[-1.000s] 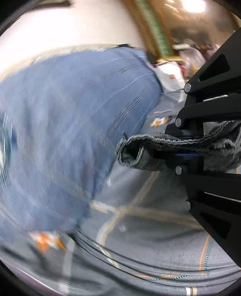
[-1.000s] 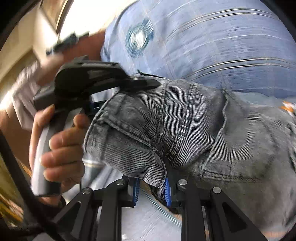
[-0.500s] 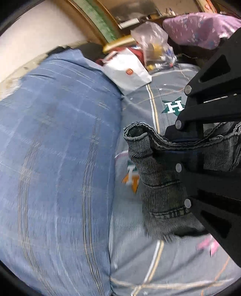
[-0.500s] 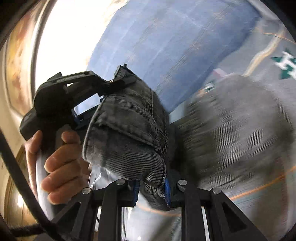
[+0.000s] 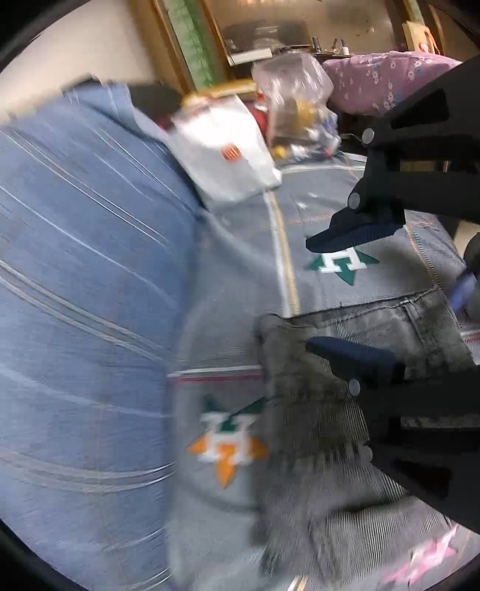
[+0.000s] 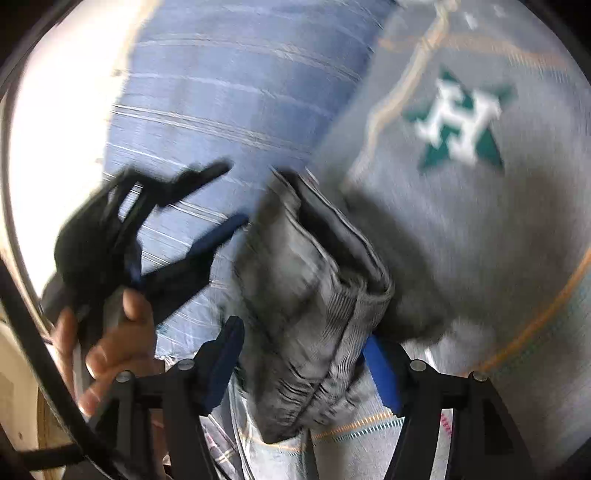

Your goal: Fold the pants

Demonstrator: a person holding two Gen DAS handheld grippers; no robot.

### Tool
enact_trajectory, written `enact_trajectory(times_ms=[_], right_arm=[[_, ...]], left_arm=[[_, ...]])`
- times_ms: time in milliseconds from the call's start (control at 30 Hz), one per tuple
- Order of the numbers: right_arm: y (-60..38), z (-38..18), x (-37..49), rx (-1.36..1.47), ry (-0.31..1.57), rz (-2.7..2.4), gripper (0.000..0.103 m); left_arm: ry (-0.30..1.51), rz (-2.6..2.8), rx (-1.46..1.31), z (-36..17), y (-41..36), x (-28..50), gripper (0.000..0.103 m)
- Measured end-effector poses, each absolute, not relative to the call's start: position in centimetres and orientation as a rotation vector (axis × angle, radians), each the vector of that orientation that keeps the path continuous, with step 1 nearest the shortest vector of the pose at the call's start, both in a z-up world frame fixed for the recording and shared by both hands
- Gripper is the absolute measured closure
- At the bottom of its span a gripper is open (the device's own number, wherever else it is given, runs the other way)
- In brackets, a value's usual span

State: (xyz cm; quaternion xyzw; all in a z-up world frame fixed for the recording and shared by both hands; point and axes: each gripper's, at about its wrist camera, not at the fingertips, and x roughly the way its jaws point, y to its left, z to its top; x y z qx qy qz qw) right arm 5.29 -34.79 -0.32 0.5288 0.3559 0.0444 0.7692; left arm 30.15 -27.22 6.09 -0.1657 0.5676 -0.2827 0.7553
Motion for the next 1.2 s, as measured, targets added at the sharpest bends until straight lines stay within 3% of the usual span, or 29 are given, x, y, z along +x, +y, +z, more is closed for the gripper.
enact_trajectory(times_ms=[100,233,367,500,667,767,867,933,1033,1067,1133,1167,1200], right_arm=[[-35.5,1.1,5.3,1.088,0.747,0.127,0.035],[-37.6,1.7,5.3,1.046,0.736,0.086,0.035],[-37.5,3.6,5.3,0.981,0.702,0.119,0.035],[-36.0,5.4,8.7,0.731,0.812,0.083,0.035],[-35.6,1.9,11.6,0.626,0.938,0.095,0.036],[-35.1,-0.4,12.1,0.602,0.985,0.112,0.068],[-34.1,0.6,12.2,0.506,0.988,0.124,0.084],[-33.9,2.0,11.4,0.492,0.973,0.134,0.088],[-34.7,1.9,10.5,0.478,1.016,0.073,0.088],[-35.1,0.6,10.8,0.486,1.056,0.053,0.084],[-35.5,-0.8,11.1,0.519,1.100,0.075,0.071],[-36.2,-0.4,10.9,0.553,1.084,0.068,0.054],[-36.8,0.1,10.6,0.582,1.058,0.063,0.044]], left_arm=[[1.151,-0.659,-0.368,9.0,-23.8,27.6,0.052],[1.106,-0.610,-0.350,9.2,-18.9,23.9,0.044],[1.088,-0.528,-0.314,6.8,-13.8,20.8,0.044],[1.098,-0.481,-0.357,3.5,-10.6,20.8,0.044],[1.130,-0.503,-0.470,-0.7,-10.1,22.0,0.044],[1.145,-0.476,-0.519,-3.9,-9.2,22.0,0.044],[1.172,-0.489,-0.568,-4.5,-9.4,22.6,0.044],[1.155,-0.503,-0.578,-3.8,-9.6,22.5,0.043],[1.164,-0.491,-0.533,-4.2,-10.0,22.5,0.034],[1.173,-0.506,-0.546,-4.8,-10.1,22.6,0.033],[1.189,-0.482,-0.567,-5.5,-10.0,22.7,0.033],[1.188,-0.479,-0.582,-5.4,-9.8,22.7,0.033],[1.183,-0.483,-0.599,-5.2,-9.5,22.7,0.033]])
